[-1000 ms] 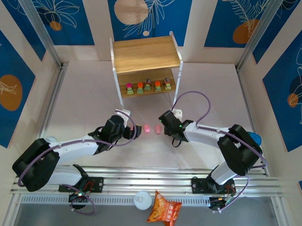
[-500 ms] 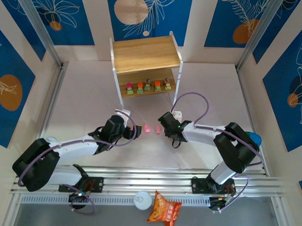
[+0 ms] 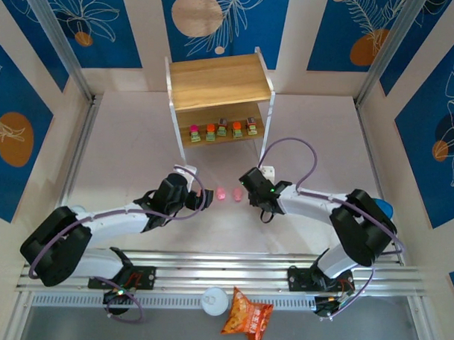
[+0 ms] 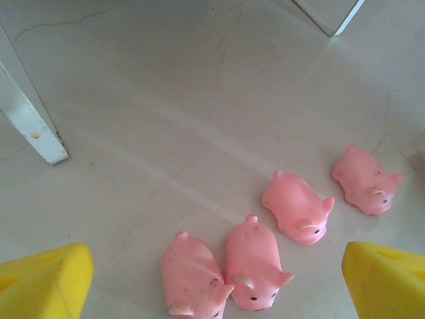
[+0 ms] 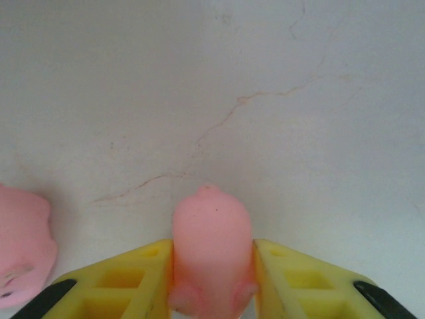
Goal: Place and organize the plastic toys onto the shelf
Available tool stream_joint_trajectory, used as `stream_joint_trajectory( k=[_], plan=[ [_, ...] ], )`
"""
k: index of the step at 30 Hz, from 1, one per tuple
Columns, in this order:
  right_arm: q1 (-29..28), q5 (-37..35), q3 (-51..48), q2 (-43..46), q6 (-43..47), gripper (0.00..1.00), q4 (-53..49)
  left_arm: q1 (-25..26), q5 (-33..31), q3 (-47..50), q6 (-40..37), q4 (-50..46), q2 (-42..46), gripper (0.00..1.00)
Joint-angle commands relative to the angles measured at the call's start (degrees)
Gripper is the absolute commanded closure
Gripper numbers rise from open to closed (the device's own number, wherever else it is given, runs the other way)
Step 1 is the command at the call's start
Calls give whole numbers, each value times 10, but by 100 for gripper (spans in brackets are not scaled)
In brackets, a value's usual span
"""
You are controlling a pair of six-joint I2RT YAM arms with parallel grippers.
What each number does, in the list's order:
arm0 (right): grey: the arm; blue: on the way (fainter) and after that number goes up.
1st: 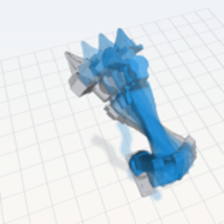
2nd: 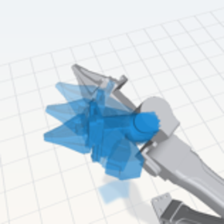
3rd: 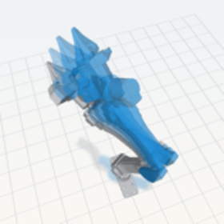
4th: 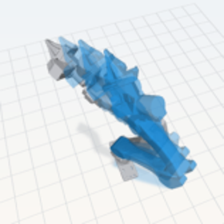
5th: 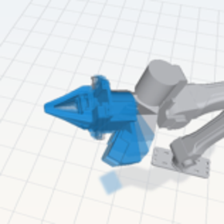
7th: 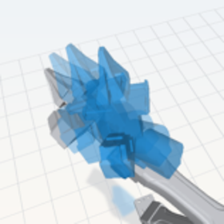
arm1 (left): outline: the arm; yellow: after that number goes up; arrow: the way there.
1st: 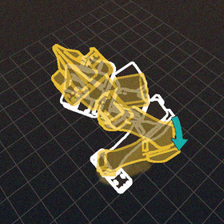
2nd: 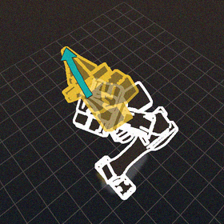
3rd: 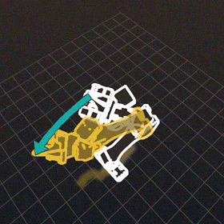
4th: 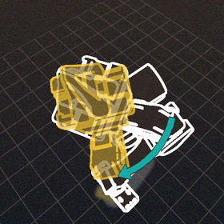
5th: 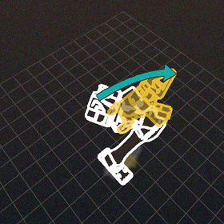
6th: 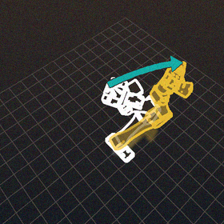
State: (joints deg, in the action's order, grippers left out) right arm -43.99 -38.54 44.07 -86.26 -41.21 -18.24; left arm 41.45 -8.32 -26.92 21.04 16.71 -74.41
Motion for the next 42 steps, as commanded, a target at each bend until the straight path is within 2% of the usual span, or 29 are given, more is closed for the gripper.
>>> stream_joint_trajectory(
  k=[1, 21, 42],
  plan=[
    [-7, -7, 31, 38, 16, 67, -43, 3, 13, -16, 1, 3, -4, 4],
    [-12, 22, 170, 131, 82, 67, -203, 4, 22, -18, 2, 6, -14, 4],
    [-8, 36, 426, 92, 166, 69, -320, 4, 22, -20, 0, 0, -11, 4]
  ],
)
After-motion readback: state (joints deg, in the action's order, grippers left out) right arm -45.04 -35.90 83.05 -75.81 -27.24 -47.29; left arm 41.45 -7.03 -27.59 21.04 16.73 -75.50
